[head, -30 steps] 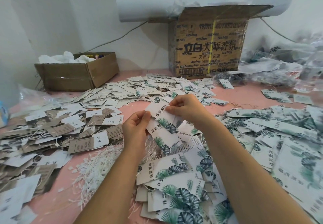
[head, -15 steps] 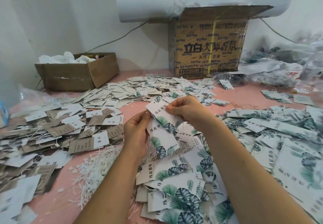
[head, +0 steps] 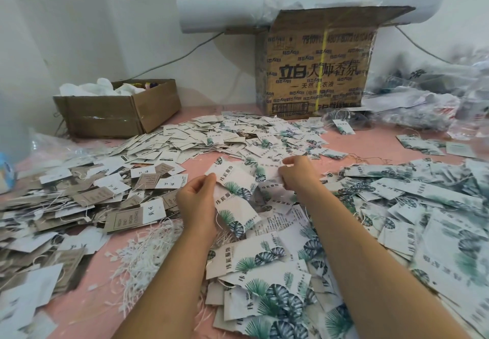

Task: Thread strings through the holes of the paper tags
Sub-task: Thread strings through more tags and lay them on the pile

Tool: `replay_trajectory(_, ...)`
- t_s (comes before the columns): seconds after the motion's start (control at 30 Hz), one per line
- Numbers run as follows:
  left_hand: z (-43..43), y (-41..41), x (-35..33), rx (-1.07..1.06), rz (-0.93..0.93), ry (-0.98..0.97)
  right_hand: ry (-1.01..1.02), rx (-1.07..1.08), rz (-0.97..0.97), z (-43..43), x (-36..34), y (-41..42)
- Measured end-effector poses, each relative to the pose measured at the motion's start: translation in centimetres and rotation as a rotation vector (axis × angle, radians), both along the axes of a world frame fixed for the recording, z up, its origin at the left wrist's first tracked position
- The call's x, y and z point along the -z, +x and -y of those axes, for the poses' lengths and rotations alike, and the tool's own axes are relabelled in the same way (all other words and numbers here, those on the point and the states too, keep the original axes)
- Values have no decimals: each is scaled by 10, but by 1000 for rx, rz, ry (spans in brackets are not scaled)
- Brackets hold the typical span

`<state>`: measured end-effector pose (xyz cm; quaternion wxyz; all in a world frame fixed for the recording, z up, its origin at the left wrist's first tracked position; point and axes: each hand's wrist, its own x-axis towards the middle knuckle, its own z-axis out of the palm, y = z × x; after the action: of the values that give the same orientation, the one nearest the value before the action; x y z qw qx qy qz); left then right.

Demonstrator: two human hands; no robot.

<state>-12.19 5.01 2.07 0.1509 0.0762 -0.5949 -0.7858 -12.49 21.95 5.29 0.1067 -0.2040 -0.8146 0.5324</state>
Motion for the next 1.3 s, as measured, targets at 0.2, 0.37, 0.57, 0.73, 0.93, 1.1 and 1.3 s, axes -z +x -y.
replay_trajectory(0.2, 1, 1, 0, -11, -4, -15, 60, -19, 76, -2, 6, -3)
replay_trajectory(0.37, 3, -3, 2, -33, 23, 19, 60, 2, 50, -5, 6, -2)
replay_trajectory(0.57, 2, 0, 2, -6, -21, -41, 165, -93, 70, -1, 7, 2)
replay_trajectory(0.73, 0, -1, 1, 49, -13, -57, 271, -93, 14, -1, -1, 5)
replay_trajectory(0.93, -2, -1, 2, 165, -22, -135, 213, -349, -137, 8, -20, 14)
replay_trajectory(1.1, -2, 0, -3, 276, 63, 52, 281, -451, -55, 5, -28, 16)
replay_trajectory(1.3, -2, 1, -9, 420, 116, 154, 184, -463, 85, -1, -29, 20)
